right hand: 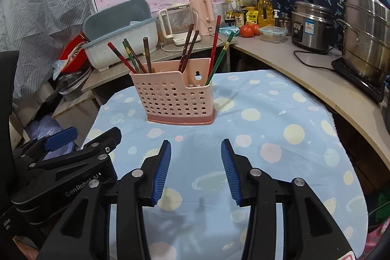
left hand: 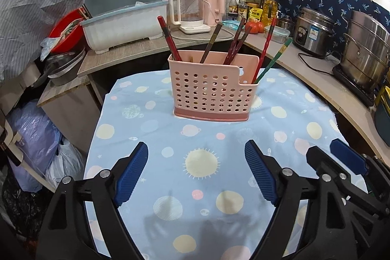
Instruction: Organize utensils
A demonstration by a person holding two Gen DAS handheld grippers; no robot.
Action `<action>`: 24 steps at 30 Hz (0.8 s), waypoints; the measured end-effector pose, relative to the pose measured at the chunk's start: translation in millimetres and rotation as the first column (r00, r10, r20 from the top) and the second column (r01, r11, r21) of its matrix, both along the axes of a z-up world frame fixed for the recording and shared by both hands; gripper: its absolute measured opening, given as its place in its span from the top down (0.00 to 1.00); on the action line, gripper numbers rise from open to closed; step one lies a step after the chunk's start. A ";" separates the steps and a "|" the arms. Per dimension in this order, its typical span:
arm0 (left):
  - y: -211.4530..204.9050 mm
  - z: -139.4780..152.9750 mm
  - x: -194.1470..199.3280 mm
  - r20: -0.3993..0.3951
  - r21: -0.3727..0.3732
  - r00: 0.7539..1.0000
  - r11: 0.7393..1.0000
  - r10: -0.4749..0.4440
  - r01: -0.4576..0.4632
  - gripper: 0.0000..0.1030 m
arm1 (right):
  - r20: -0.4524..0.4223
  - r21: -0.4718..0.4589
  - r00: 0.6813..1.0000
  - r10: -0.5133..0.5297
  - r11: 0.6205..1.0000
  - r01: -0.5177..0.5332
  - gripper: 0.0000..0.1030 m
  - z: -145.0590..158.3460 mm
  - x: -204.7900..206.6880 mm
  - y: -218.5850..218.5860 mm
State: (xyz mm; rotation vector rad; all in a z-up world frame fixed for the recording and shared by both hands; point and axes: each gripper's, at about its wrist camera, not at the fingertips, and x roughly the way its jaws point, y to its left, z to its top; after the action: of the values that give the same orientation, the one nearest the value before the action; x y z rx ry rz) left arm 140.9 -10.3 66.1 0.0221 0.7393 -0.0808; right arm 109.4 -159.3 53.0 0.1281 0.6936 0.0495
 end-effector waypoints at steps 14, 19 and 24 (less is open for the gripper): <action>10.4 -5.2 -5.2 0.000 0.015 0.999 0.999 0.038 -0.038 0.07 | -0.013 -0.017 0.999 -0.043 0.999 0.043 0.17 -6.1 -7.9 -8.7; 10.1 -9.9 -5.4 -0.016 0.030 0.999 0.998 0.047 -0.047 0.07 | -0.001 -0.028 0.998 -0.058 0.998 0.058 0.05 -4.3 -9.4 -10.4; 9.5 -11.9 -5.8 -0.021 0.034 0.999 0.998 0.047 -0.047 0.07 | -0.004 -0.034 0.998 -0.061 0.998 0.061 0.05 -5.5 -9.5 -11.2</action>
State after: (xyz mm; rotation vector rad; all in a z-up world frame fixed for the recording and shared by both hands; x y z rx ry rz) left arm 135.0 -0.8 54.2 0.0355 0.7621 -0.0239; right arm 99.9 -170.6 47.5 0.1170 0.6947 -0.0210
